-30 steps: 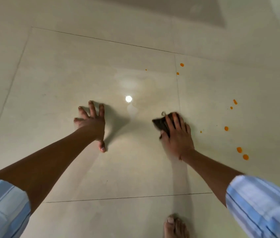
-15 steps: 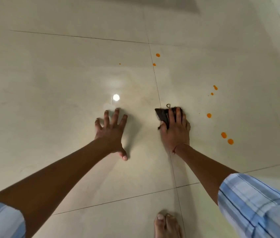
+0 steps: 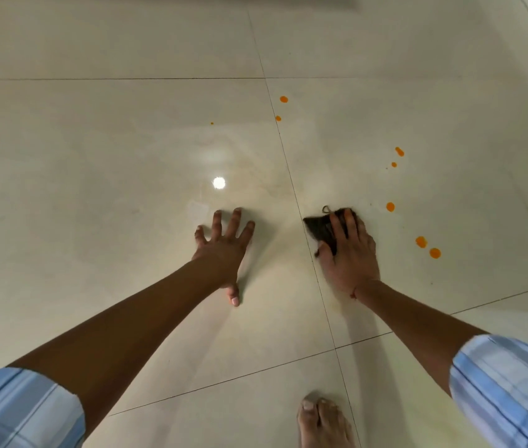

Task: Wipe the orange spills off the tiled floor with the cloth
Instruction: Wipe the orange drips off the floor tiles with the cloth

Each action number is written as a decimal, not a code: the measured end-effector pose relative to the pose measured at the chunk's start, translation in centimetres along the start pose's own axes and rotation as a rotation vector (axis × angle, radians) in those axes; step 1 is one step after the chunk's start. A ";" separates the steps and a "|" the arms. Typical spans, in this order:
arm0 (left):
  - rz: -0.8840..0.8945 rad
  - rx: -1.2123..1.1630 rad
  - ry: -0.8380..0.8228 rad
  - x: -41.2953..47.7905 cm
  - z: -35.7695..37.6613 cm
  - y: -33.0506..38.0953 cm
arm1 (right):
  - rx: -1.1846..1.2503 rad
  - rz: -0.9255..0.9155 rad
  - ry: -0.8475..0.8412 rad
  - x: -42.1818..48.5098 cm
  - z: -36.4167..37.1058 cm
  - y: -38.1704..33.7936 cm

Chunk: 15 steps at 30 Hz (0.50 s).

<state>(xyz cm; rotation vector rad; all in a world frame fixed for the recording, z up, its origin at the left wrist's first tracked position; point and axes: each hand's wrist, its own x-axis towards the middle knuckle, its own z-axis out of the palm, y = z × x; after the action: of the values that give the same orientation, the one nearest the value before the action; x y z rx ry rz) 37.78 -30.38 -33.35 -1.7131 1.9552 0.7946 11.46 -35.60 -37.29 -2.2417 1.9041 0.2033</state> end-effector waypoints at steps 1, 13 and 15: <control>-0.007 0.005 -0.011 0.1 0.0 0.1 | 0.031 0.099 0.020 1.3 -0.1 -0.2; -0.085 0.043 -0.053 -1.5 -1.3 2.1 | -0.087 -0.093 -0.234 -8.1 -0.9 -0.2; -0.094 0.052 -0.073 -1.2 -1.2 2.5 | -0.046 -0.060 -0.165 -4.9 -1.3 0.1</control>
<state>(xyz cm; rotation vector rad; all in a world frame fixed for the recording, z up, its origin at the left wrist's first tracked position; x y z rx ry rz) 35.52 -30.08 -31.29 -1.7082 1.8174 0.7552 10.57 -31.25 -34.92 -2.2313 1.7622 0.4143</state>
